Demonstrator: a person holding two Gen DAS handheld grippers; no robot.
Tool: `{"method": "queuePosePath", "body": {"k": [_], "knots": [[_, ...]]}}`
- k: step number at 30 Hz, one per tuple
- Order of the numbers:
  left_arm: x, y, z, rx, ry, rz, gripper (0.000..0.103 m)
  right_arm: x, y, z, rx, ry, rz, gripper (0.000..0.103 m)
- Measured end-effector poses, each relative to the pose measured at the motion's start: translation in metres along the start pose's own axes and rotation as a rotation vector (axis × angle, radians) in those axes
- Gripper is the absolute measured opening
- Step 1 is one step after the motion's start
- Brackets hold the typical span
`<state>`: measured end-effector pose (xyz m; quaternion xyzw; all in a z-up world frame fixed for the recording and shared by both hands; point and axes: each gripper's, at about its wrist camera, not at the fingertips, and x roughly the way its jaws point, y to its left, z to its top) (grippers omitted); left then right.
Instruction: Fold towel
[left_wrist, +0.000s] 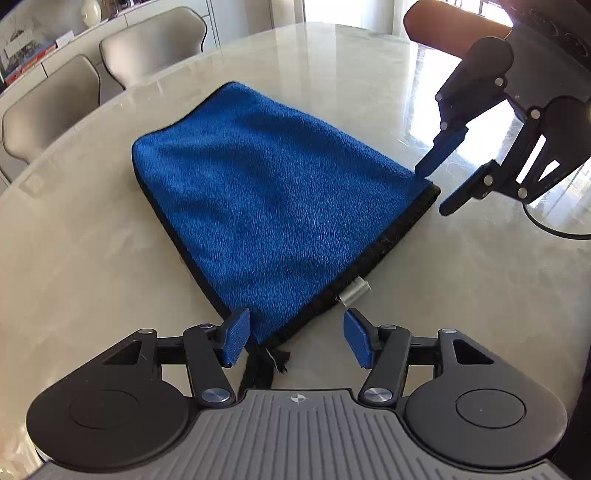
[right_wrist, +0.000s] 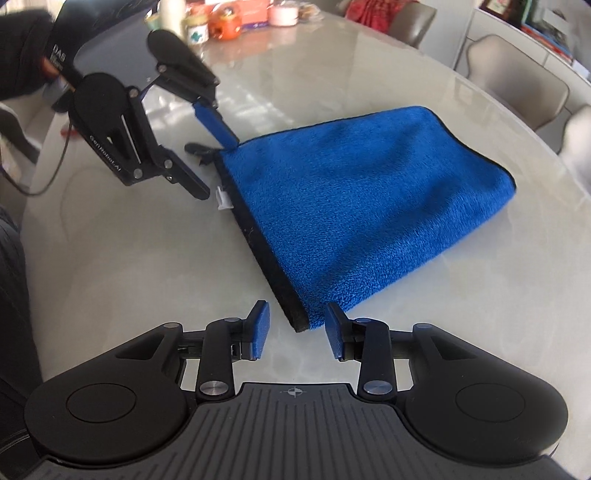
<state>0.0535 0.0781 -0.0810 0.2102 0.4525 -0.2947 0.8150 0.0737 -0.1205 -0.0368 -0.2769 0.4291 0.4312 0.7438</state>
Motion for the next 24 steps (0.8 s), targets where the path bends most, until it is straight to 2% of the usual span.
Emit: {"method": "queuePosePath", "body": {"k": [4, 7, 8, 9, 11, 15, 20, 24], "knots": [[0.002, 0.001, 0.004, 0.012, 0.009, -0.007, 0.06, 0.006, -0.004, -0.001, 0.074, 0.012, -0.005, 0.035], [-0.003, -0.002, 0.008, 0.046, -0.014, -0.003, 0.059, 0.005, -0.013, -0.003, 0.165, 0.002, 0.003, 0.023], [-0.007, -0.005, 0.011, 0.059, -0.039, -0.022, 0.059, 0.001, -0.021, -0.003, 0.224, -0.017, 0.032, 0.015], [-0.007, -0.006, 0.011, 0.064, -0.049, -0.033, 0.059, -0.002, -0.028, -0.004, 0.283, -0.036, 0.061, 0.012], [-0.006, -0.009, 0.016, 0.081, -0.048, -0.06, 0.059, -0.007, -0.041, -0.005, 0.382, -0.071, 0.103, 0.009], [0.001, -0.011, 0.019, 0.104, -0.027, -0.054, 0.059, -0.017, -0.066, -0.003, 0.537, -0.15, 0.138, 0.009], [0.007, -0.016, 0.019, 0.171, -0.008, -0.029, 0.061, -0.013, -0.076, 0.002, 0.554, -0.153, 0.131, 0.009], [0.009, -0.011, 0.022, 0.141, -0.018, -0.017, 0.057, -0.017, -0.075, 0.0, 0.556, -0.156, 0.152, 0.009]]}}
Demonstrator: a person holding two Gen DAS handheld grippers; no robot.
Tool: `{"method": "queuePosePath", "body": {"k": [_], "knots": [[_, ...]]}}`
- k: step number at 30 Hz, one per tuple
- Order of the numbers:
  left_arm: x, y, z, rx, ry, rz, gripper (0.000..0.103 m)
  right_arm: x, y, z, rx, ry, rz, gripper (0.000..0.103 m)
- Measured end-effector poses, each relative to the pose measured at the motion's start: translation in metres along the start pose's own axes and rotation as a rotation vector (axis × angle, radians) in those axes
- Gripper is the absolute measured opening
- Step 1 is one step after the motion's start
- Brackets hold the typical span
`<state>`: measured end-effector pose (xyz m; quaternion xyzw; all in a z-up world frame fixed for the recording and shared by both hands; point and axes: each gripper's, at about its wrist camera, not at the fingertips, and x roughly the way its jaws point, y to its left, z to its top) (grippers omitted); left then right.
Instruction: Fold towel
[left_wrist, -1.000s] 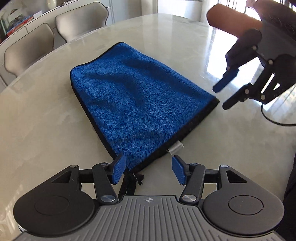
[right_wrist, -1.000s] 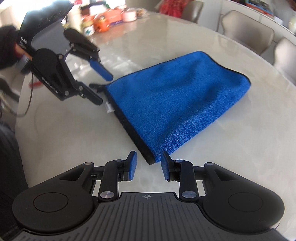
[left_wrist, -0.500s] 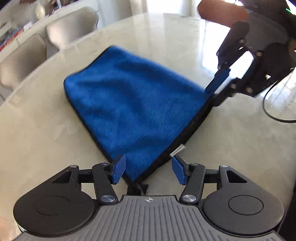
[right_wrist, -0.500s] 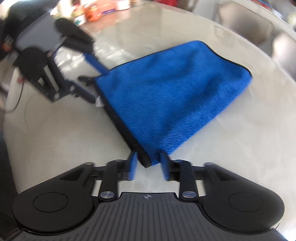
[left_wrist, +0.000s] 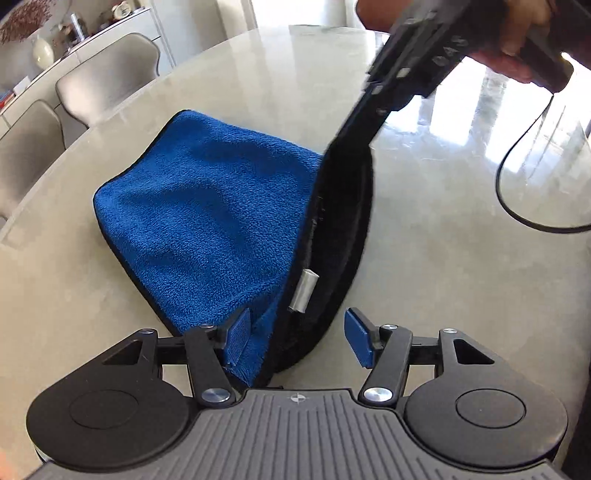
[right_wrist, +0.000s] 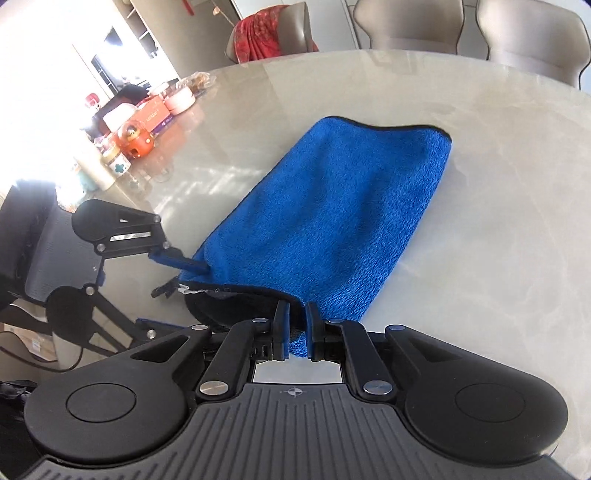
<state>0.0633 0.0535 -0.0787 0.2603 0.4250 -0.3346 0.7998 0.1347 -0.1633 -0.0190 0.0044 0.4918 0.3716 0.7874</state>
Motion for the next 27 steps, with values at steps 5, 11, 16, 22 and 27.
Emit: {"method": "queuePosePath", "body": {"k": [5, 11, 16, 22, 27], "knots": [[0.002, 0.004, 0.002, -0.016, -0.017, -0.002, 0.04, -0.008, 0.002, -0.003, -0.025, 0.015, 0.023, 0.013], [-0.002, 0.015, 0.004, -0.085, -0.021, -0.044, 0.031, -0.019, 0.017, -0.011, -0.261, 0.014, -0.011, 0.05], [-0.005, 0.019, 0.004, -0.118, -0.018, -0.063, 0.031, -0.006, 0.042, -0.03, -0.605, 0.101, -0.063, 0.051], [-0.006, 0.023, 0.006, -0.127, -0.013, -0.077, 0.032, 0.022, 0.063, -0.046, -0.876, 0.098, -0.167, 0.051], [-0.008, 0.023, 0.004, -0.125, -0.012, -0.091, 0.042, 0.033, 0.064, -0.037, -0.838, 0.115, -0.172, 0.014]]}}
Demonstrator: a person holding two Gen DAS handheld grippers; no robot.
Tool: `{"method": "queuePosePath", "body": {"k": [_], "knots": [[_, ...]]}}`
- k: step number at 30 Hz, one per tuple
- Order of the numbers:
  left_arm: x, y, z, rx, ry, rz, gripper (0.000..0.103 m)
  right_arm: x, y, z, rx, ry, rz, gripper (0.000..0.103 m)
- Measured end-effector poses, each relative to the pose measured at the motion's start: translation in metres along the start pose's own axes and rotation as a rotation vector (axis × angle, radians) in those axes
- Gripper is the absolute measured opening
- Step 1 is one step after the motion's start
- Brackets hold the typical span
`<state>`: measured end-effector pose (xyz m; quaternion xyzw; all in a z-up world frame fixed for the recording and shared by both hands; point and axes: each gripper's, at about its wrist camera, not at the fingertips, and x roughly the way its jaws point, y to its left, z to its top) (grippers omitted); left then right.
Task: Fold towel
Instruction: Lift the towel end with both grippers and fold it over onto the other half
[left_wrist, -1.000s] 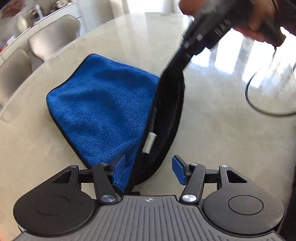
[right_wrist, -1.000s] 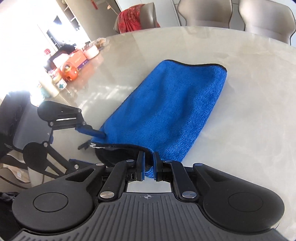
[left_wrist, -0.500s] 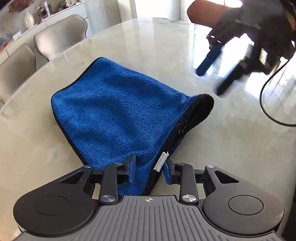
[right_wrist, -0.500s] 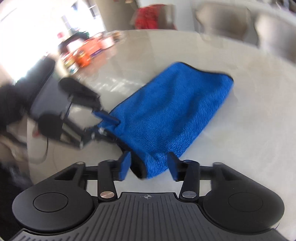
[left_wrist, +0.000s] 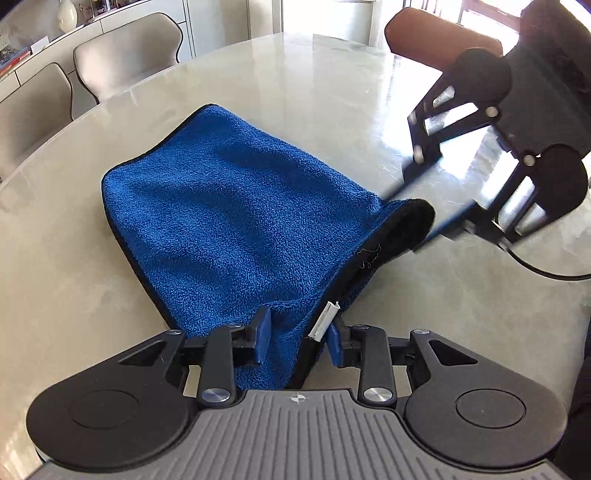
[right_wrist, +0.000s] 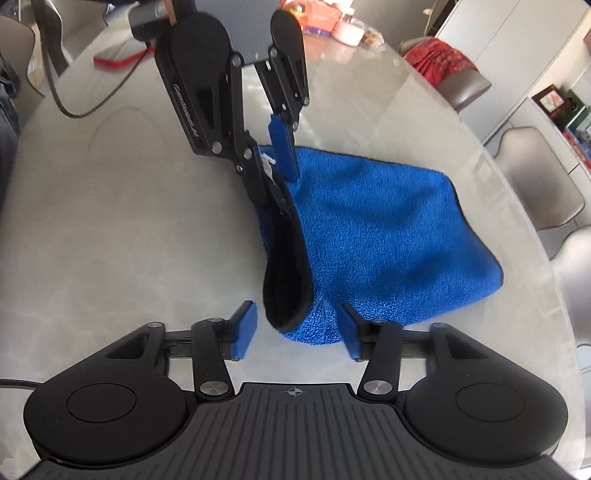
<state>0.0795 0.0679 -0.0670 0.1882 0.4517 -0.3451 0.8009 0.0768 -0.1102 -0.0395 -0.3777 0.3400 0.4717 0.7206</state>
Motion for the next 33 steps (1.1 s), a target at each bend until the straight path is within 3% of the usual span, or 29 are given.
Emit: {"method": "queuePosePath", "body": {"k": [3, 6, 13, 14, 15, 18, 21, 27, 33], "knots": [[-0.005, -0.007, -0.003, 0.016, -0.014, -0.004, 0.054, -0.004, -0.013, 0.004, 0.111, -0.009, 0.035, 0.011], [-0.008, -0.011, -0.005, 0.023, -0.034, -0.011, 0.056, -0.016, -0.026, 0.004, 0.213, -0.059, 0.049, 0.011], [-0.008, -0.027, -0.007, 0.094, -0.061, 0.096, 0.056, -0.032, -0.05, -0.001, 0.406, -0.141, 0.061, 0.011], [-0.005, -0.027, -0.006, 0.101, -0.054, 0.111, 0.051, -0.034, -0.051, -0.002, 0.424, -0.15, 0.068, 0.011], [-0.003, -0.027, -0.006, 0.108, -0.046, 0.127, 0.038, -0.036, -0.052, -0.002, 0.441, -0.159, 0.075, 0.011], [0.002, -0.02, -0.002, 0.096, -0.034, 0.146, 0.022, -0.039, -0.057, -0.001, 0.473, -0.175, 0.084, 0.011], [-0.002, -0.013, 0.001, 0.08, -0.037, 0.146, 0.014, -0.04, -0.058, -0.002, 0.474, -0.164, 0.078, 0.011], [-0.014, 0.004, 0.016, 0.123, -0.032, 0.148, 0.009, -0.044, -0.064, -0.001, 0.495, -0.18, 0.059, 0.011], [-0.022, 0.038, 0.05, 0.138, -0.077, 0.208, 0.009, -0.042, -0.094, 0.005, 0.521, -0.199, 0.003, 0.011]]}}
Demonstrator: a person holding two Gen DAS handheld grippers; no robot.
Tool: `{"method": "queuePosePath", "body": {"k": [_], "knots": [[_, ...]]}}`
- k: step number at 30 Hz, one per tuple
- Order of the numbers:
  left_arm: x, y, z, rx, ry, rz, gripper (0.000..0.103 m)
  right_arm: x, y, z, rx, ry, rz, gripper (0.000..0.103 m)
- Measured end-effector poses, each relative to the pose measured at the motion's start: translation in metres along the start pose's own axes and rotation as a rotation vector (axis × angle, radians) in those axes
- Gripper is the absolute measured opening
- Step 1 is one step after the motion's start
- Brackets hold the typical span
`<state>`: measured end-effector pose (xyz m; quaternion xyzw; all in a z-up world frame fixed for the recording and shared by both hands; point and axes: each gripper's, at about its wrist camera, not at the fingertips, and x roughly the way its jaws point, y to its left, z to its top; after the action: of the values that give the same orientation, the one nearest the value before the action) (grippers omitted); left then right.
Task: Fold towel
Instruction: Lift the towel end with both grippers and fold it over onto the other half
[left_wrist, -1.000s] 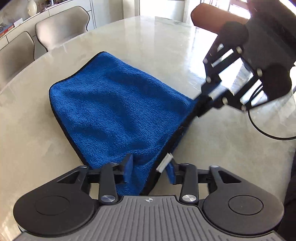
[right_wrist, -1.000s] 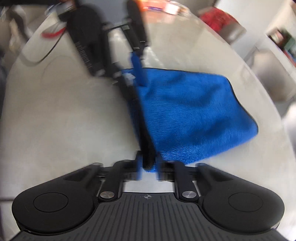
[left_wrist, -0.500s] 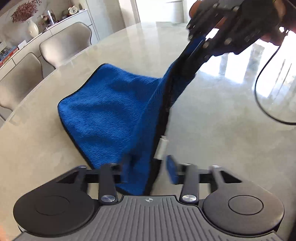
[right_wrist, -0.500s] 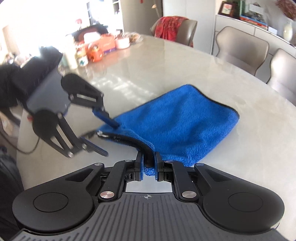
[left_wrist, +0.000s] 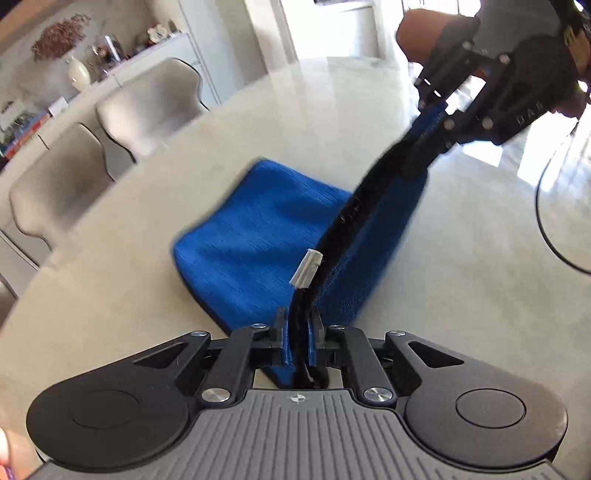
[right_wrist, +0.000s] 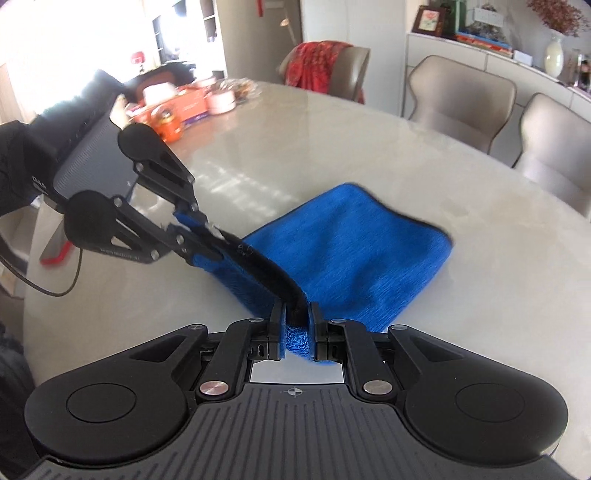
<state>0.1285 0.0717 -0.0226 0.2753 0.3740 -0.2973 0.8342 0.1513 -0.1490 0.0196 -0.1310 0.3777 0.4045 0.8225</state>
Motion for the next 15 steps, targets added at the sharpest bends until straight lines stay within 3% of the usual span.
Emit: {"method": "queuePosePath", "body": {"k": [6, 15], "knots": [[0.027, 0.034, 0.024, -0.014, -0.012, 0.035, 0.009, 0.019, -0.03, 0.024, 0.014, -0.005, -0.053, 0.011], [0.078, 0.08, 0.047, -0.08, 0.023, 0.027, 0.01, 0.077, -0.092, 0.051, 0.047, 0.091, -0.082, 0.012]]}}
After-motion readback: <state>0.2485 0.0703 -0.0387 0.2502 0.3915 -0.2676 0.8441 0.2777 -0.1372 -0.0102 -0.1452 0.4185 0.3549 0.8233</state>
